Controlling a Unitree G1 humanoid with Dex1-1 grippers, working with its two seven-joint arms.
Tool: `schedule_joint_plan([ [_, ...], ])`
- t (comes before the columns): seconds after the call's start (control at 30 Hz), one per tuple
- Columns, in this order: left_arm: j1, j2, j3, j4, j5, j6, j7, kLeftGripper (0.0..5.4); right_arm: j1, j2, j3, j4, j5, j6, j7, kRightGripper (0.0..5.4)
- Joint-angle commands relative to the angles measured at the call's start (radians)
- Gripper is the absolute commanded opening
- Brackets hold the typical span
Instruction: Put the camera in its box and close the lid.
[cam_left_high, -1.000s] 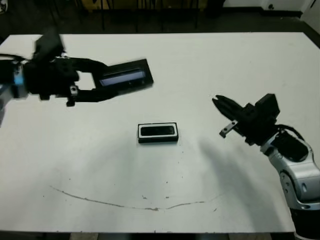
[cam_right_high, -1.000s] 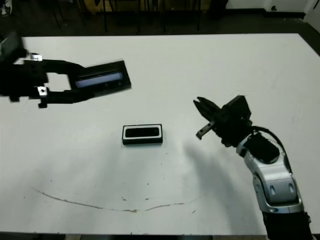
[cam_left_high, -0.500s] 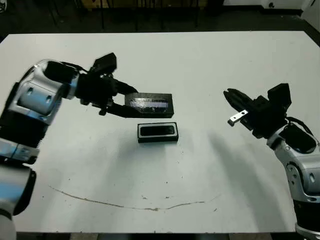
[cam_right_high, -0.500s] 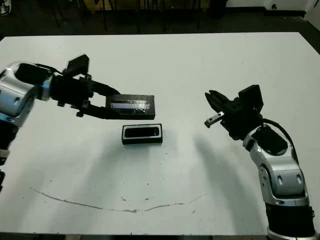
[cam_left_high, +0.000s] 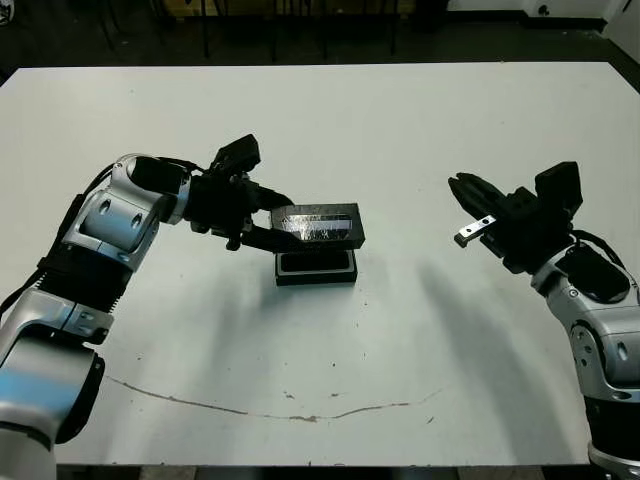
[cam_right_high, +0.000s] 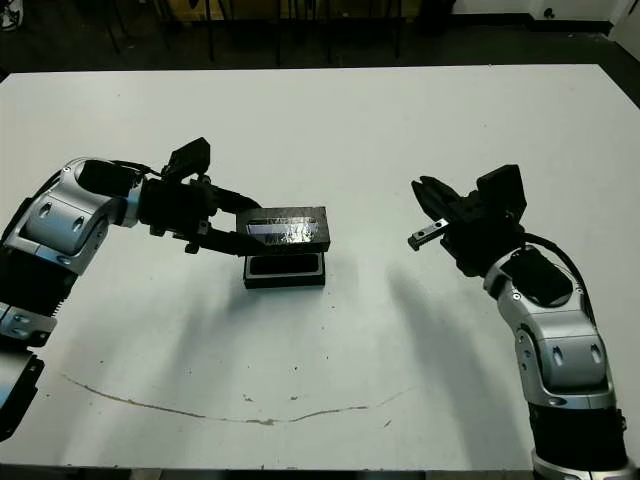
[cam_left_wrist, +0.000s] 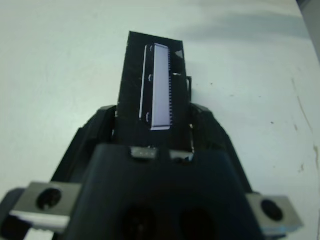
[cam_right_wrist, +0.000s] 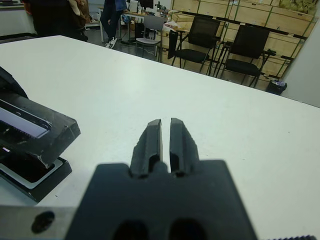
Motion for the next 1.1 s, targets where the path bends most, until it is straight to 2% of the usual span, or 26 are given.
schedule_joint_plan([
  [0.03, -0.010, -0.012, -0.013, 0.030, 0.017, 0.035, 0.003, 2.70, 0.010, 0.003, 0.005, 0.018, -0.007, 0.000, 0.000, 0.00],
  [0.3, -0.047, -0.043, -0.041, 0.095, 0.047, 0.013, -0.033, 2.70, 0.018, -0.002, 0.020, 0.000, -0.034, 0.013, -0.013, 0.00],
  [0.9, -0.092, -0.068, -0.094, 0.154, 0.092, 0.029, -0.111, 2.70, 0.028, 0.000, 0.033, 0.021, -0.064, -0.039, -0.005, 0.00],
  [1.1, -0.086, -0.071, -0.099, 0.160, 0.101, 0.028, -0.123, 2.70, 0.032, 0.001, 0.034, 0.002, -0.068, -0.013, -0.016, 0.00],
])
